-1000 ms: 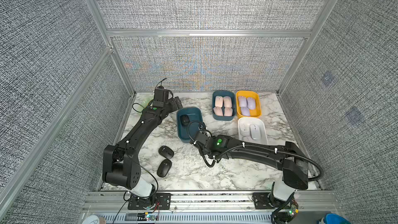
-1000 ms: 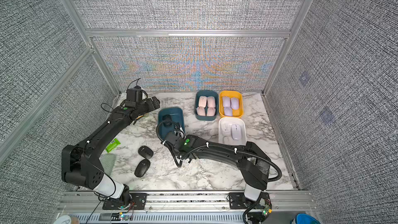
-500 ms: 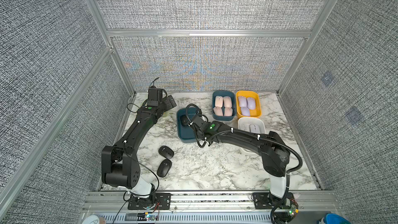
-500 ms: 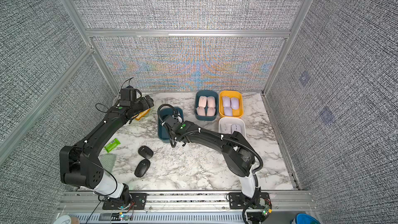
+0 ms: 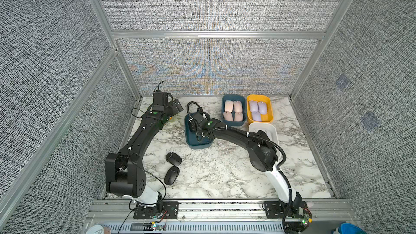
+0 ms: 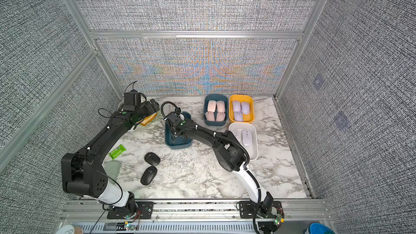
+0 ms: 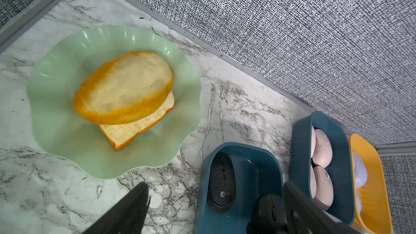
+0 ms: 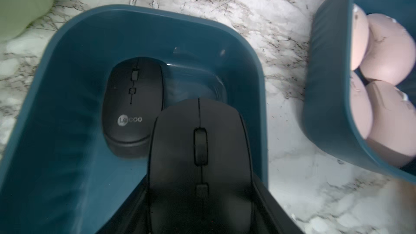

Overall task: Place the mice by color into the storage box
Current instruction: Place the mouse in the storage box.

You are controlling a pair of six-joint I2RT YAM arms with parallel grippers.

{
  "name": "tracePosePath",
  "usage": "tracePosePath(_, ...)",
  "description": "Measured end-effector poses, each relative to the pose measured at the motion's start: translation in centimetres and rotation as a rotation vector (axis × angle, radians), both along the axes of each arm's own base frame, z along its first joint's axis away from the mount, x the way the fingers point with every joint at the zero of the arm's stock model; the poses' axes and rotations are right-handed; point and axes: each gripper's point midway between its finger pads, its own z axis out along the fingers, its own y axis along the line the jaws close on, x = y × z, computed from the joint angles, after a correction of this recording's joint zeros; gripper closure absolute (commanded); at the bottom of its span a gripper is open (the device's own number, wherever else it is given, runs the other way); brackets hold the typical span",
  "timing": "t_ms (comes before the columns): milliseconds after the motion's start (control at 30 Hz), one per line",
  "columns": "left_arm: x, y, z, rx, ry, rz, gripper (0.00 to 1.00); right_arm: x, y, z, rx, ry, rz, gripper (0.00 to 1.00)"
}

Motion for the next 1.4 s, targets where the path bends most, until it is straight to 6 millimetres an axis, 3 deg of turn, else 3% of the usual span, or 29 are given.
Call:
tracePosePath(233, -0.1, -0.3, -0.1, -0.015, 0.002, -0.011, 0.07, 2.3, 0.4, -1.8, -0.015, -0.018, -0.030, 0.39)
tracePosePath(533, -0.2, -0.3, -0.3, -0.036, 0.010, -0.009, 0.07, 3.9, -0.6, -3.4, -0.052, -0.025, -0.058, 0.36)
tracePosePath(933, -0.2, -0.4, -0.4, -0.059, 0.016, -0.018, 0.07, 5.0, 0.1, -3.1, -0.018, -0.026, -0.047, 0.29)
tracePosePath(1067, -0.2, -0.3, -0.4, -0.063, 0.017, -0.018, 0.07, 4.8, -0.1, -1.8, -0.014, -0.029, -0.043, 0.29)
tracePosePath(1200, -0.2, 0.0, -0.3, -0.068, 0.015, -0.014, 0.07, 3.8, 0.3, 2.1, 0.015, -0.064, -0.024, 0.30)
tracePosePath(1300, -0.2, 0.8, 0.3, -0.071, 0.000, 0.006, 0.07, 1.2, 1.0, 5.5, 0.043, -0.091, 0.020, 0.30)
tracePosePath(1400, -0.1, 2.4, 0.8, -0.075, -0.011, 0.041, 0.07, -2.2, 2.3, 7.6, 0.070, -0.110, 0.080, 0.30)
